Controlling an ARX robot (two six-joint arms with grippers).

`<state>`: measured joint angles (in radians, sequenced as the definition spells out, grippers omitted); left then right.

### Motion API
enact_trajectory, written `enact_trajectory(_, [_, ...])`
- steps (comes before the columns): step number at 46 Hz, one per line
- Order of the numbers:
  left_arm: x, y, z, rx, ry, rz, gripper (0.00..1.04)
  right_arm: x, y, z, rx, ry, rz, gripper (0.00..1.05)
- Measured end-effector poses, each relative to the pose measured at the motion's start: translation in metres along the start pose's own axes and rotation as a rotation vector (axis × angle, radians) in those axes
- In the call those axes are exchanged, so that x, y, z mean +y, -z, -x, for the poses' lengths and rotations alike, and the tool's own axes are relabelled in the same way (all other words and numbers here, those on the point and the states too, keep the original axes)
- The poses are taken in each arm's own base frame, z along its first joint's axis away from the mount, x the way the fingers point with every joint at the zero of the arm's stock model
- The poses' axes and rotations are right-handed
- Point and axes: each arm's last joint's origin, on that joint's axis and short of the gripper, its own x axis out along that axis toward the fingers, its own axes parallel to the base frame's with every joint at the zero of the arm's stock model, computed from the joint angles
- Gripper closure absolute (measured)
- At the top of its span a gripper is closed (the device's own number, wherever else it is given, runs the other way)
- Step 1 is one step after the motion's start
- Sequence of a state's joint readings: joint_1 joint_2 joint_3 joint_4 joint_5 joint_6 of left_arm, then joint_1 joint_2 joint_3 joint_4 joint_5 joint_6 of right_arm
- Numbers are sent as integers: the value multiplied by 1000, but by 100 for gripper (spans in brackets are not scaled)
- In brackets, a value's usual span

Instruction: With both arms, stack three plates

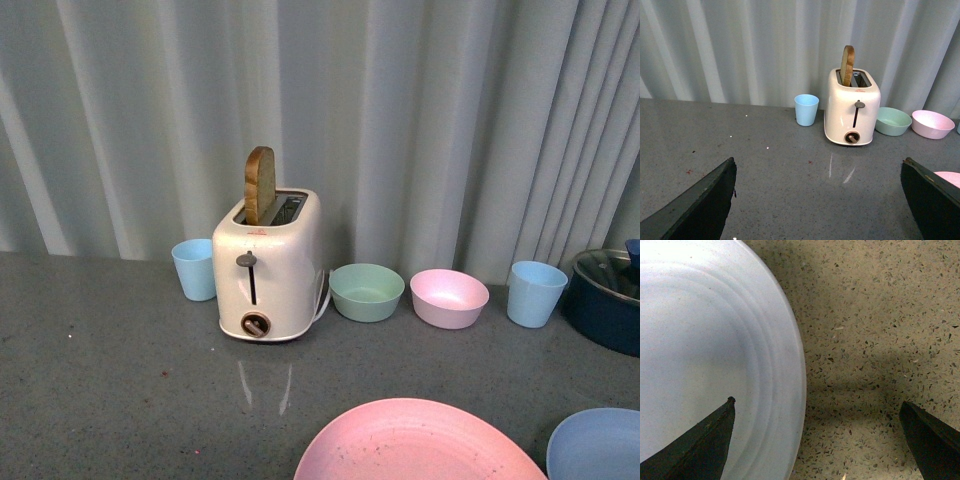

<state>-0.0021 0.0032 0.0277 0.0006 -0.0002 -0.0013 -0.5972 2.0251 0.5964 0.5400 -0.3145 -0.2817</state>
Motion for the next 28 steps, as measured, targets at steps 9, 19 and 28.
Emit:
enact_trajectory(9, [0,0,0,0,0,0,7,0,-2,-4,-14,-2,-8,7])
enact_trajectory(19, [0,0,0,0,0,0,7,3,-6,-10,-29,-2,-12,31])
enact_trajectory(28, [0,0,0,0,0,0,7,6,-7,-13,-37,-7,-15,56])
